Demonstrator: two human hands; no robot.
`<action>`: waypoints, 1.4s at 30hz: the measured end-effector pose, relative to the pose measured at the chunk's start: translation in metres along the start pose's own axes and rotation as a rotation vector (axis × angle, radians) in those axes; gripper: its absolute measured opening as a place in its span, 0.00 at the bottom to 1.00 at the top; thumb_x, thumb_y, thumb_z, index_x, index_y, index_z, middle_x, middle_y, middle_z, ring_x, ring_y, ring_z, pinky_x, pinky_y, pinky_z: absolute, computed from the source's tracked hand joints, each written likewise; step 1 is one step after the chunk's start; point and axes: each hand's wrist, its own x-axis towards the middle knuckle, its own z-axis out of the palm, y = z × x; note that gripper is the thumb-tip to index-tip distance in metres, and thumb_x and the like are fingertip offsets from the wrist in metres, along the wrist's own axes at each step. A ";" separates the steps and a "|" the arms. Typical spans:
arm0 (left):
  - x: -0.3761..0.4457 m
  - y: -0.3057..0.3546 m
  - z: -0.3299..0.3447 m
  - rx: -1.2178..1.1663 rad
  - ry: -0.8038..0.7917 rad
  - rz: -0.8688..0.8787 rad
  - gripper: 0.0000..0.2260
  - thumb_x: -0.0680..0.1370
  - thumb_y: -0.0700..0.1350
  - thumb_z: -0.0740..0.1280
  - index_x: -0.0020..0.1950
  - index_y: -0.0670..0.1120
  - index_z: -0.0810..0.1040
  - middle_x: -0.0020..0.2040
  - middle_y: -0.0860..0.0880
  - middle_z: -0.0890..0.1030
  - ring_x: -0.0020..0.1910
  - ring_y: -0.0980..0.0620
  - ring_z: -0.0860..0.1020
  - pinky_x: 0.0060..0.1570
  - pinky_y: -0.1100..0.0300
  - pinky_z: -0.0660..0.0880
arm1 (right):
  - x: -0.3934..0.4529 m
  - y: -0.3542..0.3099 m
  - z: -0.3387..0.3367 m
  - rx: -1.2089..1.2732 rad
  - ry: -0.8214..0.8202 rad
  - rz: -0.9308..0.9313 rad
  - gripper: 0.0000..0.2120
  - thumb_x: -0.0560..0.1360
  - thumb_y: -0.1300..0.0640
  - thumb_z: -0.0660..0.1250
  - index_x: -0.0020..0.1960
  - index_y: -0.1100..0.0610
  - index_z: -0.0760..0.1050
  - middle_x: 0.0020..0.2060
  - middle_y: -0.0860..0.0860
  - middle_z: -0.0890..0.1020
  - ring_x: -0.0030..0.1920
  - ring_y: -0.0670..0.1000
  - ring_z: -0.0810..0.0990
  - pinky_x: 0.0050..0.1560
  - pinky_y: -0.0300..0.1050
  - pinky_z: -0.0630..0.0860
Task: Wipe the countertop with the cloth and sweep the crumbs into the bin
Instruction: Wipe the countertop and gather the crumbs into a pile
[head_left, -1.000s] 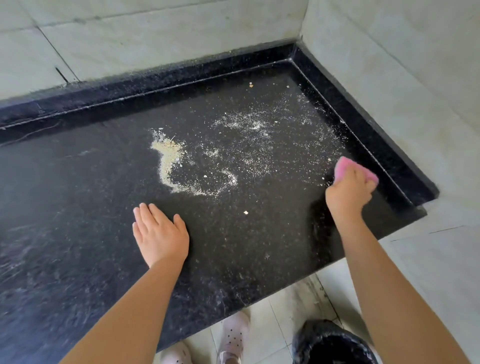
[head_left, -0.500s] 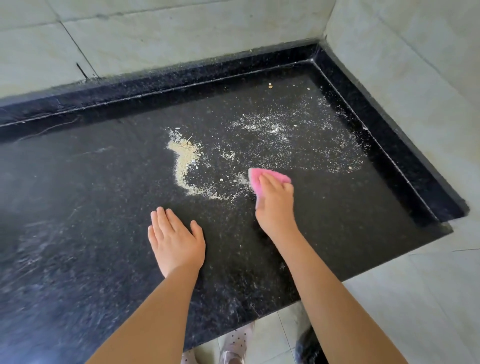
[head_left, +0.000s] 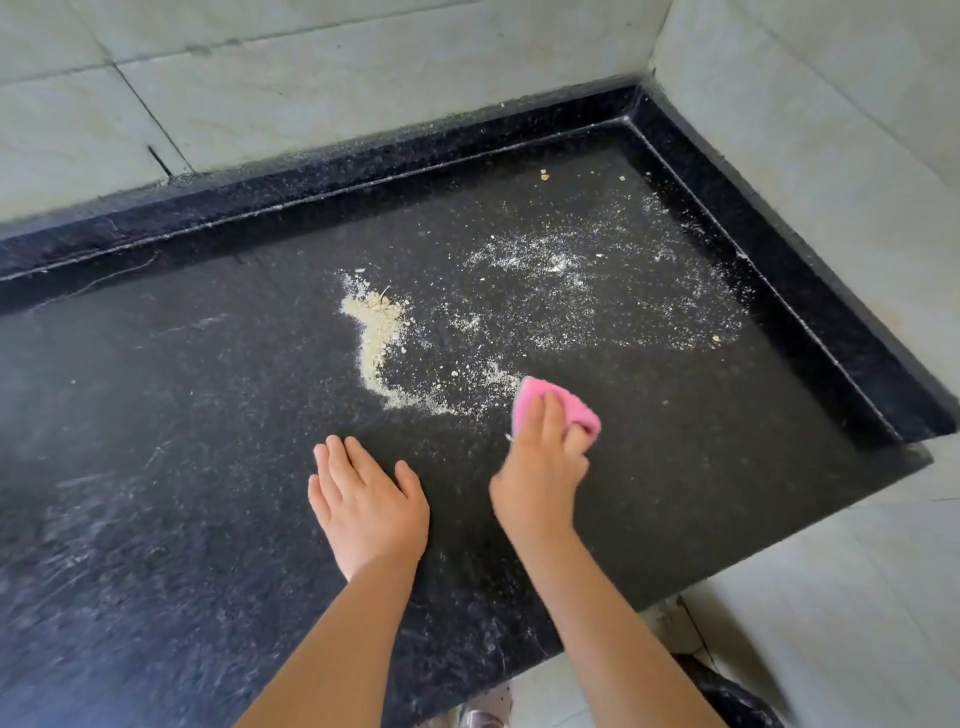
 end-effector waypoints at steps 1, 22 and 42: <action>0.001 -0.001 -0.002 -0.014 -0.009 0.000 0.25 0.78 0.45 0.58 0.71 0.34 0.57 0.73 0.37 0.57 0.73 0.42 0.52 0.71 0.50 0.46 | 0.005 -0.010 0.004 0.032 -0.030 -0.044 0.32 0.74 0.63 0.61 0.73 0.59 0.49 0.73 0.52 0.52 0.67 0.58 0.56 0.59 0.49 0.62; 0.094 -0.043 -0.029 0.000 -0.037 0.227 0.21 0.80 0.39 0.52 0.72 0.35 0.56 0.74 0.40 0.55 0.74 0.44 0.49 0.72 0.53 0.45 | 0.100 0.072 -0.057 -0.090 0.284 0.423 0.23 0.72 0.68 0.61 0.66 0.65 0.63 0.66 0.60 0.66 0.64 0.65 0.60 0.59 0.56 0.64; 0.051 0.011 -0.025 -0.128 -0.005 0.616 0.16 0.75 0.37 0.60 0.59 0.29 0.72 0.61 0.33 0.74 0.62 0.35 0.71 0.59 0.40 0.67 | 0.097 0.115 -0.086 -0.209 0.455 -0.109 0.14 0.56 0.69 0.48 0.35 0.52 0.60 0.29 0.45 0.66 0.35 0.57 0.71 0.41 0.46 0.61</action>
